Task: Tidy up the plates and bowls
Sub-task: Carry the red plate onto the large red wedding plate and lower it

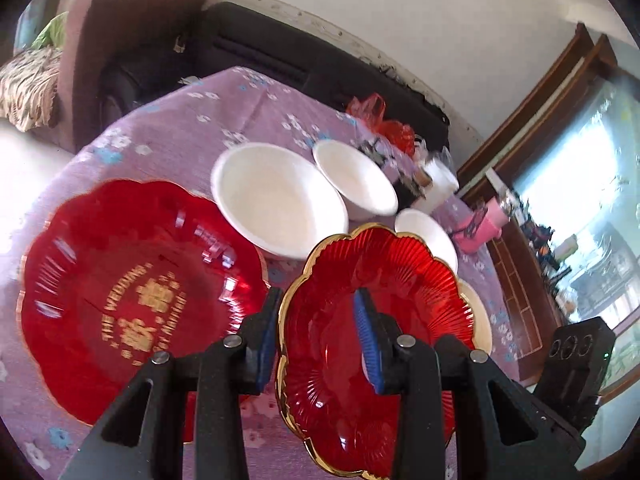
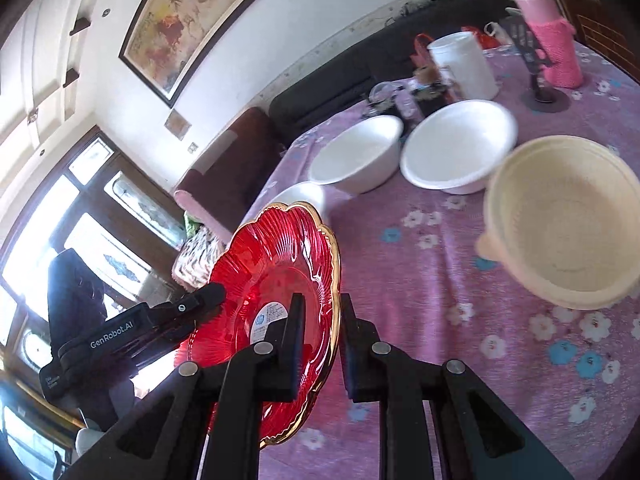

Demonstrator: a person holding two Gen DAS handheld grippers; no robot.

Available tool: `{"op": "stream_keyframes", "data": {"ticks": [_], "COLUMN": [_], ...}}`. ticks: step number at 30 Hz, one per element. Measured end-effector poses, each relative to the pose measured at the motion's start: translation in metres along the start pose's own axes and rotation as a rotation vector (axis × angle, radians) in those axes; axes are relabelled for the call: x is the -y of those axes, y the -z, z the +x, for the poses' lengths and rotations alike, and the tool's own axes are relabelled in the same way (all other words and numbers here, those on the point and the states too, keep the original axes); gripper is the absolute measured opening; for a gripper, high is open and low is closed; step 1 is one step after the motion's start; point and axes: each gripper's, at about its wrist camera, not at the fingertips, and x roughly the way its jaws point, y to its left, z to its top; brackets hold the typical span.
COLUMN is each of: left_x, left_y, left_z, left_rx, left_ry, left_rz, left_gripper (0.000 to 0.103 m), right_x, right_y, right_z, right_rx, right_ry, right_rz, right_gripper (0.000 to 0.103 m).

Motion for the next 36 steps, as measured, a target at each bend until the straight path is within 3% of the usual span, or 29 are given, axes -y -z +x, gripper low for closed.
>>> {"op": "stream_keyframes", "data": {"ticks": [9, 19, 22, 25, 32, 36], "left_x": [-0.081, -0.153, -0.155, -0.150, -0.145, -0.134], "left_y": [-0.021, -0.021, -0.020, -0.022, -0.021, -0.019], "left_z": [-0.035, -0.009, -0.005, -0.008, -0.007, -0.010], "left_rx": [0.097, 0.043, 0.045, 0.061, 0.045, 0.050], "left_ry": [-0.062, -0.153, -0.186, -0.207, -0.207, -0.257], "left_rz": [-0.139, -0.255, -0.235, -0.208, -0.180, -0.130], "left_gripper": [0.035, 0.035, 0.035, 0.041, 0.051, 0.056], "right_x": [-0.074, -0.096, -0.094, -0.097, -0.107, -0.117], "right_y": [0.000, 0.018, 0.021, 0.022, 0.020, 0.024], "right_z": [0.069, 0.156, 0.174, 0.183, 0.192, 0.197], "right_rx": [-0.102, -0.244, -0.273, -0.276, -0.258, -0.240], "right_ry": [-0.034, 0.032, 0.063, 0.083, 0.155, 0.211], "right_rz": [-0.095, -0.147, -0.154, -0.175, -0.257, -0.332], "right_gripper": [0.018, 0.018, 0.018, 0.018, 0.018, 0.020]}}
